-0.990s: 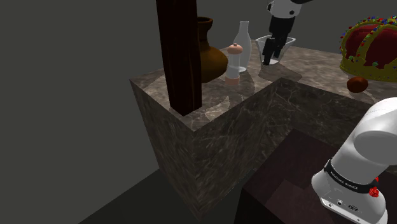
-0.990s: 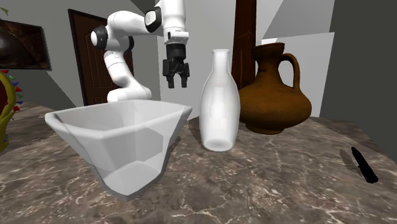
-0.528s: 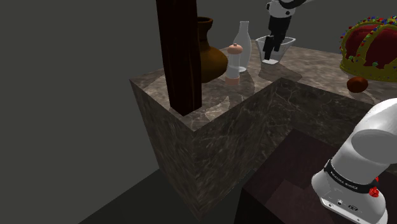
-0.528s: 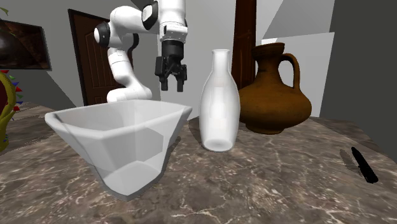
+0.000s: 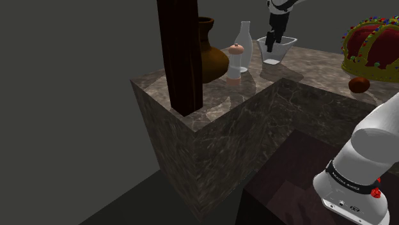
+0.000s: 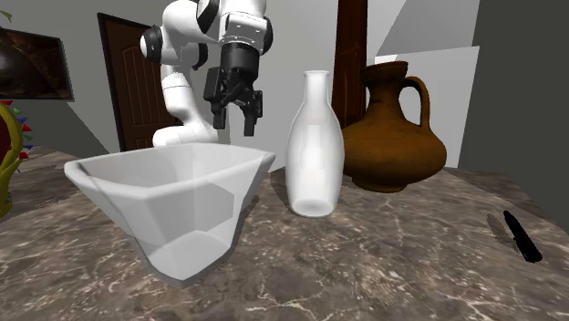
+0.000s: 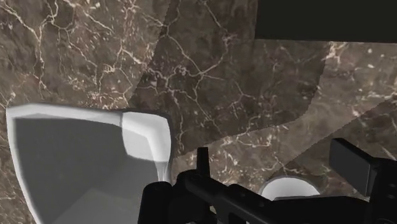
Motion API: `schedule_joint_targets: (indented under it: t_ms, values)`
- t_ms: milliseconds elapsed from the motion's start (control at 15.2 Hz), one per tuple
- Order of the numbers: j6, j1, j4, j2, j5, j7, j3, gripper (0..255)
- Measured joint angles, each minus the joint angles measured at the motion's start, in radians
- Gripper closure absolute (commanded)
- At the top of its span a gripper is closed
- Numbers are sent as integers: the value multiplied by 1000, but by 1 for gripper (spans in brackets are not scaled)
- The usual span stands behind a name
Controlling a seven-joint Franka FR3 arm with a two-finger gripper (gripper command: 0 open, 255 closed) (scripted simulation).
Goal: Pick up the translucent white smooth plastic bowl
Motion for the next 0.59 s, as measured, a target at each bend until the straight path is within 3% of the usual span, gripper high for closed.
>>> schedule_joint_targets:
  t_ms: [462,594]
  values:
    - [43,-39,214,200,-40,-74,-49,0]
    - [55,-46,228,220,-45,-83,-56,0]
